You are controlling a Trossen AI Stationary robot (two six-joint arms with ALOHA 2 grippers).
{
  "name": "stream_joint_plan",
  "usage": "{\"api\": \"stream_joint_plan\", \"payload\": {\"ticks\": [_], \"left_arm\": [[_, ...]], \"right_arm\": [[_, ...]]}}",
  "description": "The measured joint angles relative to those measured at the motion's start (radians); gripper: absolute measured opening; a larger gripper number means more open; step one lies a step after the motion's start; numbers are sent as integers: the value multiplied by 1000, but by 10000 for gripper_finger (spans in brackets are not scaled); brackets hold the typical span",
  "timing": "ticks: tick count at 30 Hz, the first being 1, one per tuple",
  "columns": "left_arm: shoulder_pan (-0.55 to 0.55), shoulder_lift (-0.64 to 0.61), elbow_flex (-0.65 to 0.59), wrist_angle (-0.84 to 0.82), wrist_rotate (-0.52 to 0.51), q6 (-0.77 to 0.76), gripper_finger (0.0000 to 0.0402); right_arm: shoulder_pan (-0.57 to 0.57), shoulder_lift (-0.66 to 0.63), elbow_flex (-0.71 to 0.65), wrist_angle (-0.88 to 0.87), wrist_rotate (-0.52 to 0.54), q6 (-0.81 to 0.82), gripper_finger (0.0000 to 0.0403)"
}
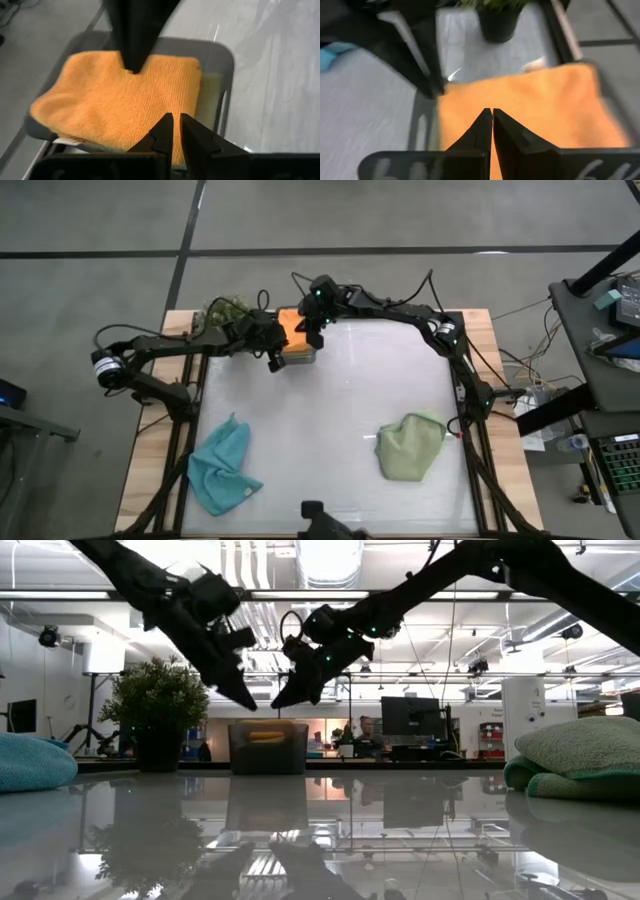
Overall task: Fold microfiber towels
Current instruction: Put the yellow folded towel into the bin
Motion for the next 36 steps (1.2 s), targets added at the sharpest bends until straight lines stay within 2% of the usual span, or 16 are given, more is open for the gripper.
{"api": "stream_joint_plan", "payload": {"ticks": [9, 16, 21, 24, 28, 36], "left_arm": [[0, 126, 8, 8, 5, -1, 19], [0, 133, 10, 6, 6, -1, 19], [0, 82, 20, 2, 1, 4, 19], [1, 45, 30, 3, -7, 29, 19], [5, 22, 50, 27, -94, 67, 19], [83, 77, 51, 136, -121, 113, 19]], "right_arm": [[32, 3, -95, 1, 1, 10, 9], [31, 3, -115, 11, 2, 17, 9], [30, -7, -107, 7, 3, 17, 9], [28, -38, -106, -3, 4, 2, 9], [28, -81, -120, -30, 6, -18, 9], [31, -221, -272, -12, 12, -34, 9]]}}
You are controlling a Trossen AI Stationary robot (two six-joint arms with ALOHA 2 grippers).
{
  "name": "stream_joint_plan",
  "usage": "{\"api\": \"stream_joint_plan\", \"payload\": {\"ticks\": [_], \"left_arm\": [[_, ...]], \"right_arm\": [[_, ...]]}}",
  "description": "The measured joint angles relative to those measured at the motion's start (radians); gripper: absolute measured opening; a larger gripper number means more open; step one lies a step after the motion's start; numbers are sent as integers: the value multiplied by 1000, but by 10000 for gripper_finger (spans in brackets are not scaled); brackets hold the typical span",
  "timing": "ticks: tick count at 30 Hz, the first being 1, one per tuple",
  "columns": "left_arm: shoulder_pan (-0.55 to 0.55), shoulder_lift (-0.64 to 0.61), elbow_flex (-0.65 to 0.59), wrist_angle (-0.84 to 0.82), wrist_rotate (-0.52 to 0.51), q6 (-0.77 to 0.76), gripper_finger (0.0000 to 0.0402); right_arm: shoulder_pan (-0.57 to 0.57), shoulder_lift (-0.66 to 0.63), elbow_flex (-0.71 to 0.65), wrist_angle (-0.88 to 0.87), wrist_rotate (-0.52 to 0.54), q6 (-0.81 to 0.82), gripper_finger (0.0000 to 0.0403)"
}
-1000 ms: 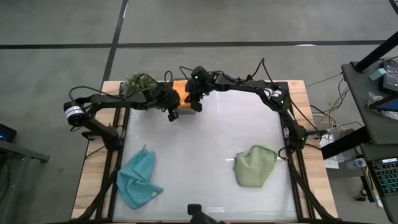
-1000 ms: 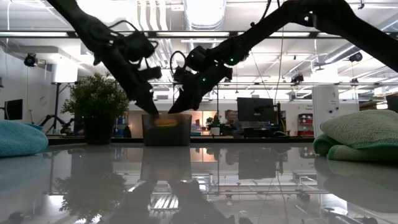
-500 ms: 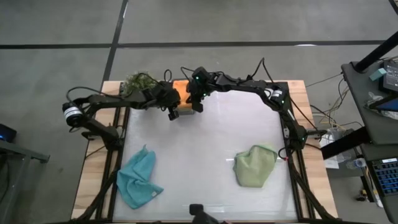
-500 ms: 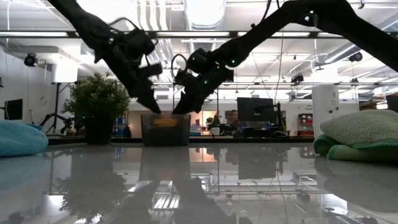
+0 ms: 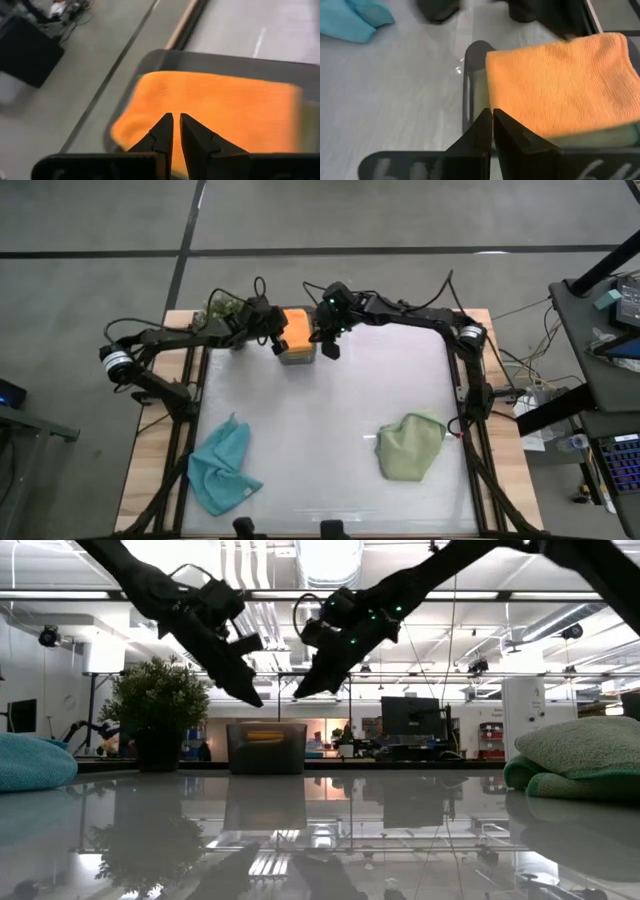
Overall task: Fold microfiber towels
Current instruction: Put the yellow folded towel into the bin, then fold the green towel
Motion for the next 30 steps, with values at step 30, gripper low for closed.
{"api": "stream_joint_plan", "payload": {"ticks": [30], "left_arm": [[-125, -68, 48, 50, -4, -65, 19]], "right_arm": [[55, -489, -574, 187, 17, 214, 9]]}}
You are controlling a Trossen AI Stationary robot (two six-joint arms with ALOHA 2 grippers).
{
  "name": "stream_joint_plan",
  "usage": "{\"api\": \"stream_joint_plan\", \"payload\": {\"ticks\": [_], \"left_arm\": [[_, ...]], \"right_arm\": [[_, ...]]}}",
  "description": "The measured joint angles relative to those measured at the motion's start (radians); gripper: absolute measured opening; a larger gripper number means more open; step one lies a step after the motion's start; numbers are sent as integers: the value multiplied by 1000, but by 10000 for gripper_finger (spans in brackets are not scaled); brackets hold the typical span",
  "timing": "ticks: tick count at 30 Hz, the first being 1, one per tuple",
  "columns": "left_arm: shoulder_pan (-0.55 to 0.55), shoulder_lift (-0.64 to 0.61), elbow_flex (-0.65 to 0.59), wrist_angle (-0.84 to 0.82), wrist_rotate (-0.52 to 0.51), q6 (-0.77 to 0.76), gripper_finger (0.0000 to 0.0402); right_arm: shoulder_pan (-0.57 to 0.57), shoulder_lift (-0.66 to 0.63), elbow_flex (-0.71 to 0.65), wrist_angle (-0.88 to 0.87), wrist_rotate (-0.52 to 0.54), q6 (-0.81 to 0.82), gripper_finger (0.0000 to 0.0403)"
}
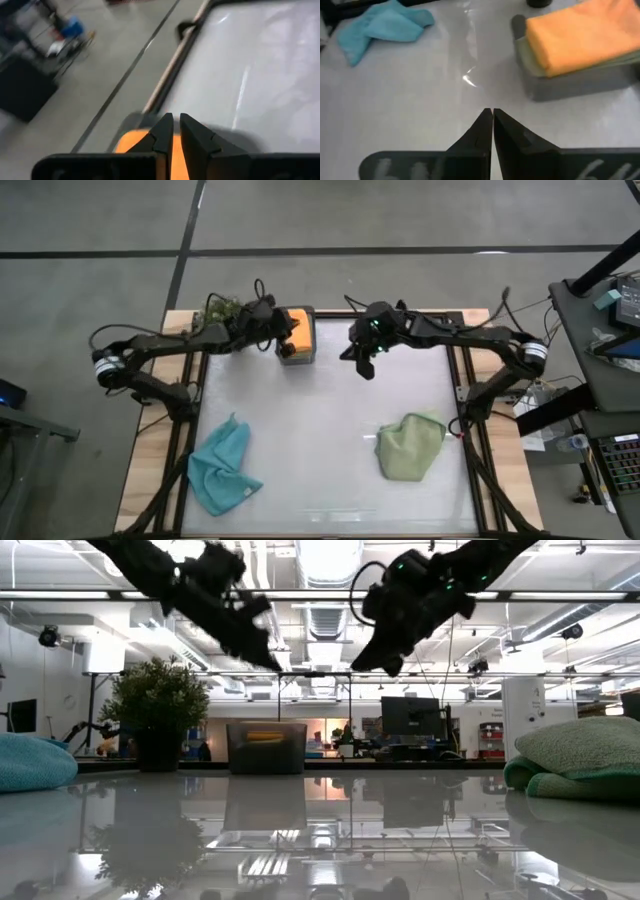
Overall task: Fold microfiber towels
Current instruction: Fold the green towel
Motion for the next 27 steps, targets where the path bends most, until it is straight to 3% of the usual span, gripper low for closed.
{"api": "stream_joint_plan", "payload": {"ticks": [4, 10, 19, 24, 27], "left_arm": [[-121, -66, -13, 1, 3, -31, 19], [-305, -100, -19, 2, 5, -56, 19], [-464, -99, -19, 3, 5, -50, 19], [-501, -99, -19, 5, 5, -50, 19], [-517, -99, -19, 5, 4, -51, 19]], "right_arm": [[54, -80, -66, -22, -2, 106, 10], [169, -164, -67, -211, -5, 263, 42], [309, -170, 25, -753, 0, 458, 123], [355, -189, -11, -1053, 158, 519, 154], [377, -202, -71, -1131, 257, 528, 164]]}}
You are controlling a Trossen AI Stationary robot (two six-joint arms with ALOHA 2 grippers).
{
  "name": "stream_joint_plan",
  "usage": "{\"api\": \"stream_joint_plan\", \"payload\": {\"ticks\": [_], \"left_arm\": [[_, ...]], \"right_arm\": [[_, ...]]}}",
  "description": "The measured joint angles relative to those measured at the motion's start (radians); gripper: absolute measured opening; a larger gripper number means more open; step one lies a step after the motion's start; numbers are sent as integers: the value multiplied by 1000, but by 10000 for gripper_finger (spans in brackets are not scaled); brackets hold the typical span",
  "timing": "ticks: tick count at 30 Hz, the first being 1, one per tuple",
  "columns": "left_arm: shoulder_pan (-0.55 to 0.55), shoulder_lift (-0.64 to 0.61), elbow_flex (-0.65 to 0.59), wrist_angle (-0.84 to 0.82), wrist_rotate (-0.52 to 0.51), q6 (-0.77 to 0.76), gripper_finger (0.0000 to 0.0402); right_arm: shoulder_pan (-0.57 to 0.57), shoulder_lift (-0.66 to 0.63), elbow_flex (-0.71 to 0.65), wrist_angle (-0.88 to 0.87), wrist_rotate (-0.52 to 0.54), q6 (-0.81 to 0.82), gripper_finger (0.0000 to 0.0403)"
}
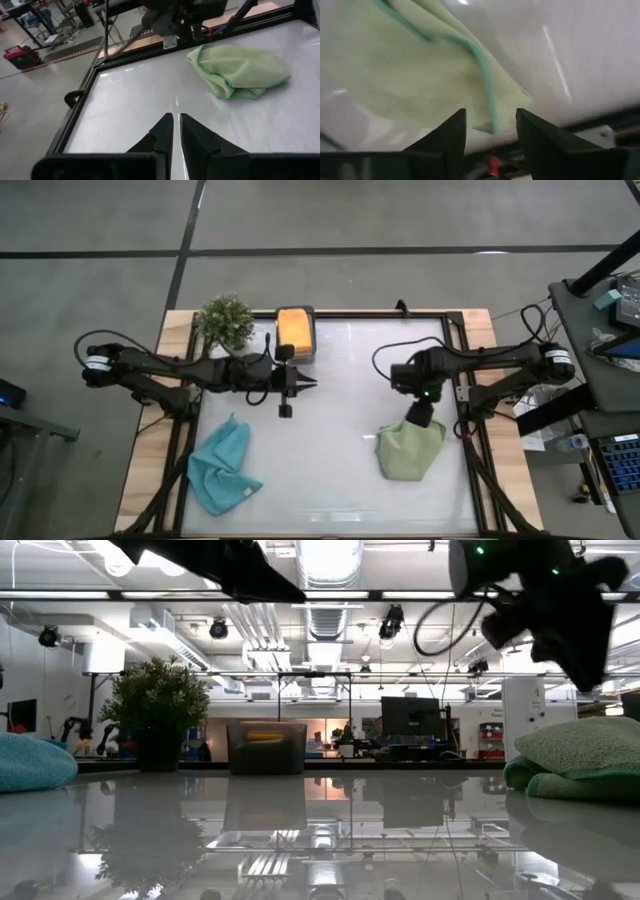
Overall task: Fold microfiber towels
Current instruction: Fold the green towel
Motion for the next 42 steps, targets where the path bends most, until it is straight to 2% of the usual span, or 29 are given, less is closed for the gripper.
{"api": "stream_joint_plan", "payload": {"ticks": [6, 13, 17, 21, 24, 32, 35, 42], "left_arm": [[-23, 0, 0, 0, -1, 0, 19], [-32, 0, 0, -1, -5, 0, 19], [-32, 0, 0, -1, -5, 0, 19], [-32, 0, 0, -1, -5, 0, 19], [-32, 0, 0, -1, -5, 0, 19], [-32, 0, -1, 26, -5, -4, 19], [-30, 1, -1, 78, -5, -50, 19], [-30, 16, -1, 146, -5, -50, 32]], "right_arm": [[11, -48, -135, 89, 6, -31, 168], [11, -67, -271, 286, 19, -51, 152], [11, -67, -287, 323, 33, -53, 117], [12, -67, -279, 322, 37, -70, 52], [22, -76, -255, 322, 58, -127, 17], [33, -135, -65, 378, 238, -207, 9], [33, -141, 20, 433, 260, -235, 9], [33, -100, 189, 540, 267, -248, 9]]}}
